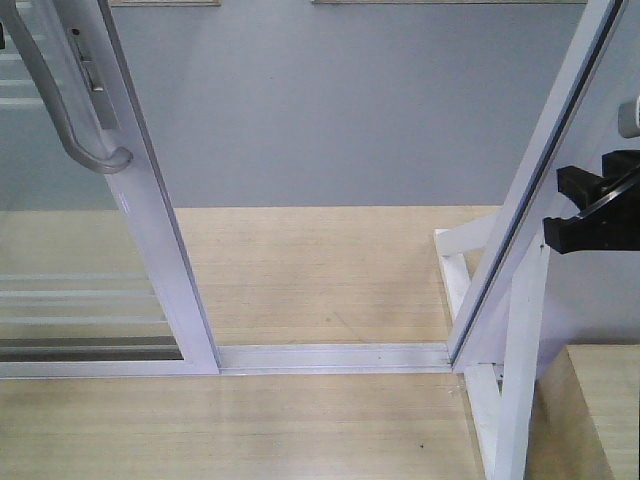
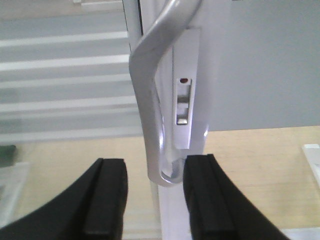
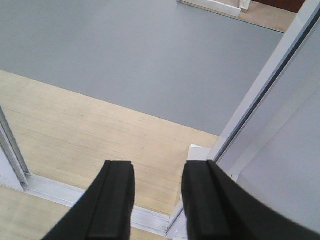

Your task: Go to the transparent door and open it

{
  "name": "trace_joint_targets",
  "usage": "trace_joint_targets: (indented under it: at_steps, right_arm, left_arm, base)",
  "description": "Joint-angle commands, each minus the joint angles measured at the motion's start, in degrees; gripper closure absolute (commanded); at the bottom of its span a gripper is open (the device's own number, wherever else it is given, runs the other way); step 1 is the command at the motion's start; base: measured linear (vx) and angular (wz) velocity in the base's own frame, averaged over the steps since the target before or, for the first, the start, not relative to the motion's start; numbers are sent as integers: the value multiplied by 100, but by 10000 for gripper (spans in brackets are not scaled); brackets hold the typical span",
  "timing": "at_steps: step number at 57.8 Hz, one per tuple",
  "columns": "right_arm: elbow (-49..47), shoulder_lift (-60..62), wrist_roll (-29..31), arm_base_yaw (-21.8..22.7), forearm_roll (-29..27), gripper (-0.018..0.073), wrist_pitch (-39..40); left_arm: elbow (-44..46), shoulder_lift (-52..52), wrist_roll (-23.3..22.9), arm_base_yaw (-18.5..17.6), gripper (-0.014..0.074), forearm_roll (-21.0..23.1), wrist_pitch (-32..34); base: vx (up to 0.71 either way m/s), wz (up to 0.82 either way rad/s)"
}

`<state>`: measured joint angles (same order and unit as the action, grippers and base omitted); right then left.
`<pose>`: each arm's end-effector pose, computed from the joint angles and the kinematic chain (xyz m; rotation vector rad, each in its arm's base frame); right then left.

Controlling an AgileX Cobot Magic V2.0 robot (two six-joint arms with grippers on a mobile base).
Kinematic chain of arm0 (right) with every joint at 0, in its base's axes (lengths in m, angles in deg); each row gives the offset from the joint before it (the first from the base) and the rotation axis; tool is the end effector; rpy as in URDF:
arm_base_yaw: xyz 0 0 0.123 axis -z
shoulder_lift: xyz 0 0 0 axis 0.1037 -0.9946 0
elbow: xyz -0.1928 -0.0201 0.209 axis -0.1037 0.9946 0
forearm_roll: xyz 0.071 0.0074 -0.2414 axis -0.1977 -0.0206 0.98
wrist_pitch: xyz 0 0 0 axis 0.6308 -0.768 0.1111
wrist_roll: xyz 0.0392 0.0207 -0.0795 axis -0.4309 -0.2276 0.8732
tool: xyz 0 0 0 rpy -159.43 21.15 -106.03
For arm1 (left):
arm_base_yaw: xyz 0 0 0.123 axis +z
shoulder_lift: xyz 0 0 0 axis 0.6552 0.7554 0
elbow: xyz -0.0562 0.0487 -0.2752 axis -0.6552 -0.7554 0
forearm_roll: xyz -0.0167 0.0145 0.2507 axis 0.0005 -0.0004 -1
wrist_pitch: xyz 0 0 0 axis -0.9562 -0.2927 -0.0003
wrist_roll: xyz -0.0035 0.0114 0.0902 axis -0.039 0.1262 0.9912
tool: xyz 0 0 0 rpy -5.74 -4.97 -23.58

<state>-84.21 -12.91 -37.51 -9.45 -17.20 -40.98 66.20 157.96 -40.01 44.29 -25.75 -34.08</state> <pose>0.1847 0.0407 0.3172 -0.3382 2.0352 -0.0234 0.2968 0.0129 0.3775 0.0330 2.0605 0.0235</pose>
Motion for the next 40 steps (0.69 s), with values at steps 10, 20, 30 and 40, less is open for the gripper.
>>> trace_joint_targets:
  at_steps: [10,20,30,40]
  right_arm:
    - [-176,69,-13,27,64,227,391]
    - [-176,69,-13,27,64,227,391]
    - [-176,69,-13,27,64,227,391]
    - [-176,69,-13,27,64,227,381]
  left_arm:
    - [-1304,-959,16,3,192,1379,183]
    - [-2324,-1403,58,3,192,1485,-64]
    - [-2529,-1510,115,3,208,1168,-172]
    - [-2652,-1587,145,4,234,1042,-196]
  base:
    - [0,0]
    - [0,0]
    - [0,0]
    - [0,0]
